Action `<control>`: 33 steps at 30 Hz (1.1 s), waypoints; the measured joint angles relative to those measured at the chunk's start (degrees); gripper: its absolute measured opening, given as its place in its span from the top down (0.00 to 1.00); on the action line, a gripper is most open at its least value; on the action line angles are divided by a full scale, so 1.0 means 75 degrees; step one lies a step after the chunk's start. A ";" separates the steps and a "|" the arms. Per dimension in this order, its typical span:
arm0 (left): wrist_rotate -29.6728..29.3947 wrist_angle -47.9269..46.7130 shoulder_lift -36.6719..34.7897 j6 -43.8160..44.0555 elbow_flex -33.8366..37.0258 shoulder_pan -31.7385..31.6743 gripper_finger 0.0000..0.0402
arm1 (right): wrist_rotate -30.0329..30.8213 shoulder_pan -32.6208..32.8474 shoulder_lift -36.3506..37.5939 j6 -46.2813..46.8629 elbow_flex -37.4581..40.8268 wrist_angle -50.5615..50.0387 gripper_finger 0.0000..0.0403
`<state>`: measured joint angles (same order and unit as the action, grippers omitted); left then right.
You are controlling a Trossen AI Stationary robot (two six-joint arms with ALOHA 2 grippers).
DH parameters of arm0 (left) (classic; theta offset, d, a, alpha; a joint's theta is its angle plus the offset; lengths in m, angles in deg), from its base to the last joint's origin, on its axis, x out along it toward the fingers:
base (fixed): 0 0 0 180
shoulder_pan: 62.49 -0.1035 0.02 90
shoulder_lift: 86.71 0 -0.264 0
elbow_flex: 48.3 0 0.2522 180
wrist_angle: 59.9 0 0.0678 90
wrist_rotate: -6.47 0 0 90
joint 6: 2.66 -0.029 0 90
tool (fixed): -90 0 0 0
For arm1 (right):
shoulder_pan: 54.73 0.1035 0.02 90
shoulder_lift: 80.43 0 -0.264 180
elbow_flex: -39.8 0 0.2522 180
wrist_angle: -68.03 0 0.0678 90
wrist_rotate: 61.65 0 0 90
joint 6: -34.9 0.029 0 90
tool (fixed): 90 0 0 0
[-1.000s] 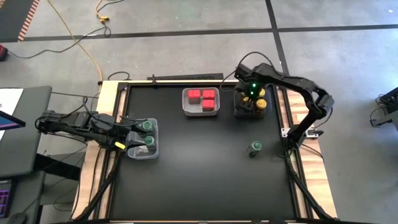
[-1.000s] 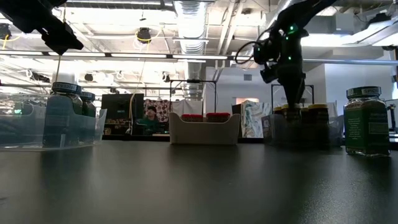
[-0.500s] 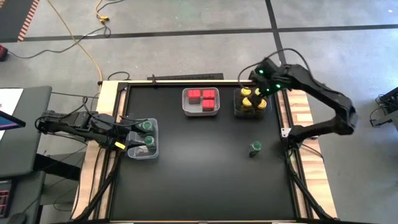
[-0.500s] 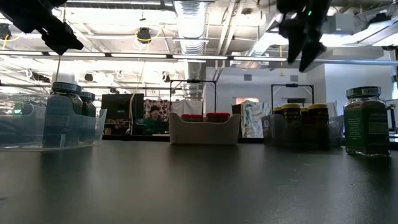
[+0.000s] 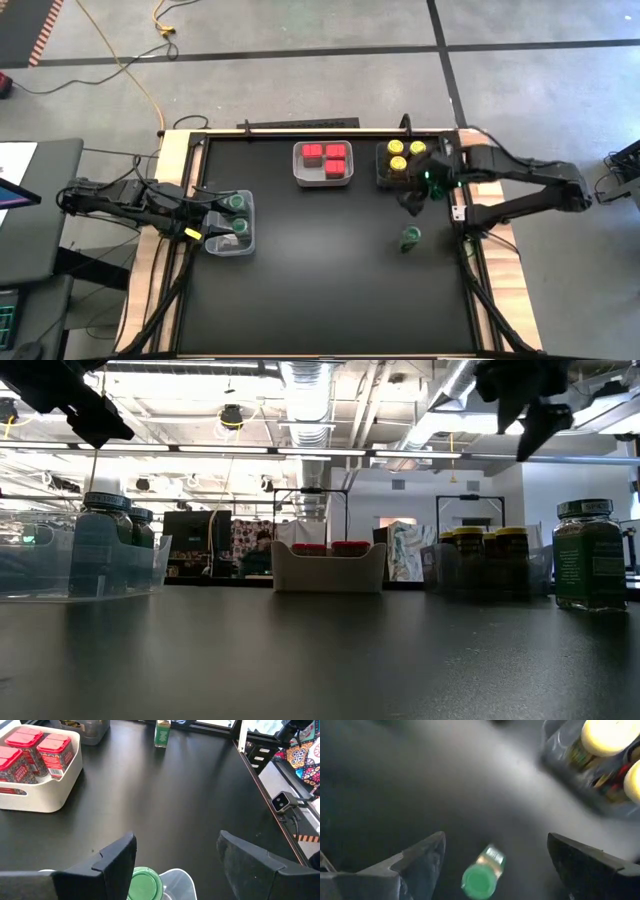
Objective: Sort spices by type
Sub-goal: Put the green seasoning bottle into the transparent bin
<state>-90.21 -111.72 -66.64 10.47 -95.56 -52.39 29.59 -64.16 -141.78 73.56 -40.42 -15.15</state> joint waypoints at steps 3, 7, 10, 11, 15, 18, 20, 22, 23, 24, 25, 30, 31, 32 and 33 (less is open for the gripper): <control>0.0000 0.0000 0.0000 0.0000 0.0000 -0.0001 0.34 | 0.0138 0.0769 0.0054 0.0655 0.0222 -0.0051 0.06; 0.0000 0.0000 0.0002 0.0000 0.0000 0.0001 0.34 | 0.0145 0.1444 -0.0083 0.0908 0.0266 -0.0477 0.06; 0.0000 0.0033 0.0054 0.0000 0.0000 0.0000 0.34 | 0.0147 0.1823 -0.0216 0.0875 0.0266 -0.0642 0.06; -0.0003 0.0072 0.0074 0.0000 0.0000 0.0000 0.34 | 0.0148 0.1918 -0.0255 0.0790 0.0266 -0.0697 0.06; -0.0003 0.0134 0.0116 0.0015 0.0000 -0.0001 0.34 | 0.0207 0.2404 -0.0400 0.0236 0.0266 -0.0678 0.06; -0.0003 0.0270 0.0143 -0.0017 0.0000 0.0001 0.34 | 0.0263 0.2640 -0.0554 -0.0363 0.0266 -0.0722 0.06; -0.0044 0.0286 0.0180 -0.0029 -0.0005 -0.0001 0.34 | 0.0277 0.2765 -0.0670 -0.0694 0.0269 -0.0718 0.06; -0.0098 0.0255 0.0223 -0.0029 -0.0006 -0.0001 0.34 | 0.0285 0.2857 -0.0790 -0.1061 0.0269 -0.0729 0.06; -0.0146 0.0263 0.0247 -0.0027 -0.0006 0.0001 0.34 | 0.0285 0.2879 -0.0860 -0.1267 0.0269 -0.0735 0.06; -0.0211 0.0271 0.0261 -0.0011 -0.0006 0.0001 0.34 | 0.0284 0.2909 -0.0920 -0.1439 0.0269 -0.0735 0.06; -0.0299 0.0265 0.0283 0.0003 -0.0006 -0.0002 0.34 | 0.0285 0.2920 -0.0983 -0.1635 0.0272 -0.0729 0.06; -0.0478 0.0265 0.0441 0.0020 -0.0006 0.0001 0.34 | 0.0285 0.2913 -0.1126 -0.2708 0.0275 -0.0709 0.06; -0.0481 0.0268 0.0475 0.0010 -0.0006 0.0001 0.34 | 0.0291 0.2911 -0.1122 -0.2876 0.0275 -0.0673 0.06; -0.0480 0.0260 0.0490 -0.0003 -0.0006 -0.0002 0.34 | 0.0324 0.2887 -0.1117 -0.2972 0.0275 -0.0636 0.06; -0.0478 0.0236 0.0497 0.0007 -0.0006 0.0001 0.34 | 0.0418 0.2885 -0.1117 -0.3023 0.0275 -0.0622 0.06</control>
<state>-93.79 -109.95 -62.91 10.52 -95.60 -52.38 32.72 -42.52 -150.16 50.88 -38.36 -19.82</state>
